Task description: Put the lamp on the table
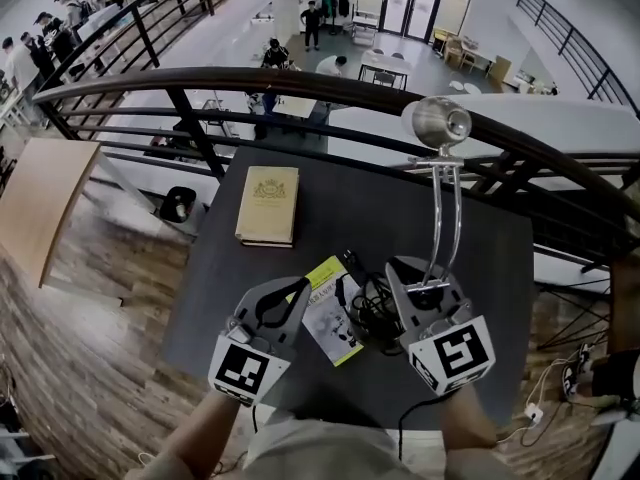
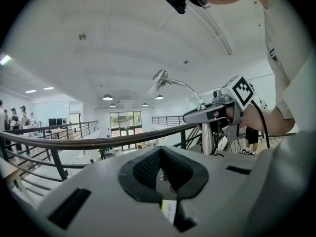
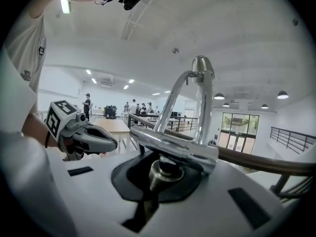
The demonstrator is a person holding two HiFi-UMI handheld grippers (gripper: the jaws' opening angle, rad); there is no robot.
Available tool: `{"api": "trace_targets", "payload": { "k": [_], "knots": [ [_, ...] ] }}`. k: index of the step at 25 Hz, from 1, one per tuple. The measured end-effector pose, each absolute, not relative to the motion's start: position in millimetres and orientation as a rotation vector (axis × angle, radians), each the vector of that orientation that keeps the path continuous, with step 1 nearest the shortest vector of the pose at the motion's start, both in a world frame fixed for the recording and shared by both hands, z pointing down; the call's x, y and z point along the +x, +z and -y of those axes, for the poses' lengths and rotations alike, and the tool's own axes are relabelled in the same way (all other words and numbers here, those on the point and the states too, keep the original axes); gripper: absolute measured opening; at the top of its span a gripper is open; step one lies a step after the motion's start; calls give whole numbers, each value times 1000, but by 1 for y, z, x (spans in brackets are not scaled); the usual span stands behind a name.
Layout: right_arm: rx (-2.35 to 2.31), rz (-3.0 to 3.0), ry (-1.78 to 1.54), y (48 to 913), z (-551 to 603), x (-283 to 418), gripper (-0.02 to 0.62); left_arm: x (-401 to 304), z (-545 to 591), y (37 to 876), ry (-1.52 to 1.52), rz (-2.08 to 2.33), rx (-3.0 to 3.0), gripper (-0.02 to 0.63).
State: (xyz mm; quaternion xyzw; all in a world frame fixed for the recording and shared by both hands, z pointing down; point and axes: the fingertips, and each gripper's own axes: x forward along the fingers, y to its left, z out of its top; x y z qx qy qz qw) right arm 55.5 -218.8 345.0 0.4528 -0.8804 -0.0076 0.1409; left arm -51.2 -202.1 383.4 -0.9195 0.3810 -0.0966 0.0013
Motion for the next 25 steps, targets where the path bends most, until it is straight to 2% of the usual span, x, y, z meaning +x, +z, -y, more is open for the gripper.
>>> {"api": "trace_targets", "payload": {
  "k": [10,25],
  "knots": [
    [1256,2602,-104,352,358,24,-2,-53,325,405,-279,-1254,-2861,5],
    [1277,2579,19,470,510,-15,-2,-68,448,510,-374,-1308,-2923,5]
  ]
}}
